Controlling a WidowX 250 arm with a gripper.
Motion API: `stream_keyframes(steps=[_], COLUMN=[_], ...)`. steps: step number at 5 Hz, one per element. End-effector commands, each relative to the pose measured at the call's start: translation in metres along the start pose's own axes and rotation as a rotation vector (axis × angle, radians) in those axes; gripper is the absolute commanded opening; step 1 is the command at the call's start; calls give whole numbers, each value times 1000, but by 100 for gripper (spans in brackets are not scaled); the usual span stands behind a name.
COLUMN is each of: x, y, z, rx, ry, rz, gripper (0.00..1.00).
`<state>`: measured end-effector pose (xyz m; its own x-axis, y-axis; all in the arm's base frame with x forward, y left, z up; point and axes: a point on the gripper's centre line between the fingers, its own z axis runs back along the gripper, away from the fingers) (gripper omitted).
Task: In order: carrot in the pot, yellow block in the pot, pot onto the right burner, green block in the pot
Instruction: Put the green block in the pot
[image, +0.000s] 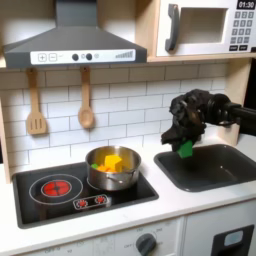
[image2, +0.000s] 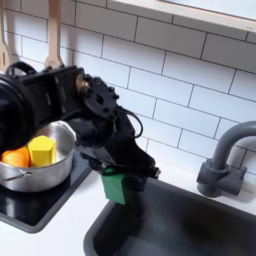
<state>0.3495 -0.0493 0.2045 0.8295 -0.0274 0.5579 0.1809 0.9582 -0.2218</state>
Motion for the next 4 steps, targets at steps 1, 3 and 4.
stream_keyframes(steps=[1,3,4], x=[20,47,52], y=[11,21,32], z=[20,40,39], rx=[29,58,72], ry=[-53,-106,-85], rz=[13,39,66], gripper=[0,0,0])
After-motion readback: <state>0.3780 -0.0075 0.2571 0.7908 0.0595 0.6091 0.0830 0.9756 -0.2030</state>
